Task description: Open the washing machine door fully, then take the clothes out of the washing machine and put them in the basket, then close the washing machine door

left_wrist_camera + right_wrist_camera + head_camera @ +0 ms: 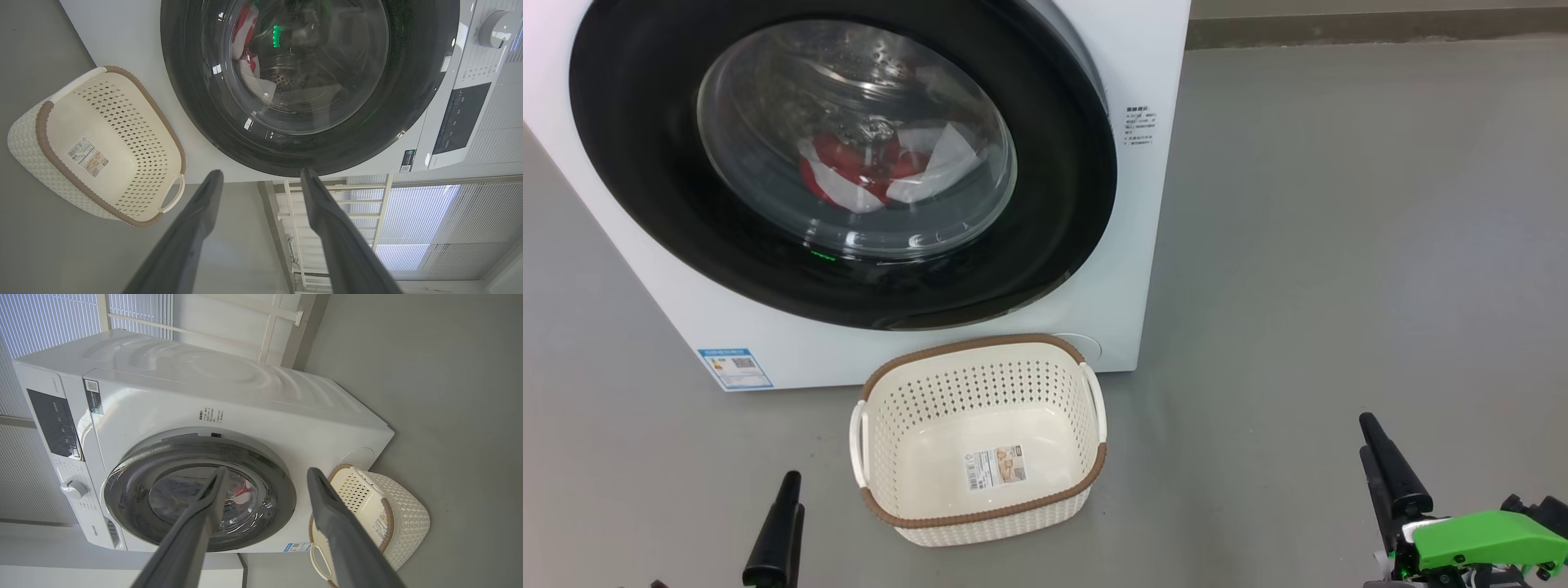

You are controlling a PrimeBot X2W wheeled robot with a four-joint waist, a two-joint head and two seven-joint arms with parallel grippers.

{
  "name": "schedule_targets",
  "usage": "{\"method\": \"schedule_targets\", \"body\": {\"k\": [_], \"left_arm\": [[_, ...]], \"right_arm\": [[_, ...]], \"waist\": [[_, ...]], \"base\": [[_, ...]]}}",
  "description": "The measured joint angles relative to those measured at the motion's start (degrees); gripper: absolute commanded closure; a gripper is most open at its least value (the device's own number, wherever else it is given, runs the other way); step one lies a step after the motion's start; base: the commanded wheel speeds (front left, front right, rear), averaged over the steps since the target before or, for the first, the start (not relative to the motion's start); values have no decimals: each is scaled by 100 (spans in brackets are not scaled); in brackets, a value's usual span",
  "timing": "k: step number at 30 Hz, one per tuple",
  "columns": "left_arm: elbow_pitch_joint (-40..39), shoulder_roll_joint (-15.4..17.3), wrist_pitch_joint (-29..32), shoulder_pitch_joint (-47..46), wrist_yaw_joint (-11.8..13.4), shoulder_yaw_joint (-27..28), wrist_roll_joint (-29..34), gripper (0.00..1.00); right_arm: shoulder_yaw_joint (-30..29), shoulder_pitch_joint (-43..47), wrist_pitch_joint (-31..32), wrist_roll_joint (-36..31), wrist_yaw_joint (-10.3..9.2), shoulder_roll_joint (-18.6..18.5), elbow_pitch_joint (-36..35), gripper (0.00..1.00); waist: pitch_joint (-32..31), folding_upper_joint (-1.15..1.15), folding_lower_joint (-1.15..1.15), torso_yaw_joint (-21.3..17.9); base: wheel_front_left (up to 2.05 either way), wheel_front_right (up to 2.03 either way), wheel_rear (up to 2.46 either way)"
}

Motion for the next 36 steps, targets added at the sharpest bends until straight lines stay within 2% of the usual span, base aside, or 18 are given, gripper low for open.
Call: {"method": "schedule_targets", "body": {"k": [18, 36], "left_arm": [[-238, 3, -271, 33, 8, -14, 1537, 0], [-487, 12, -577, 149, 159, -174, 2905, 0]], "right_arm": [[188, 1, -255, -1176, 0, -47, -14, 0], [350, 1, -569, -2391, 0, -142, 3, 0]], "waist": [[18, 0, 0, 9], [51, 0, 0, 16]], "base": [[0, 0, 0], [0, 0, 0]]}}
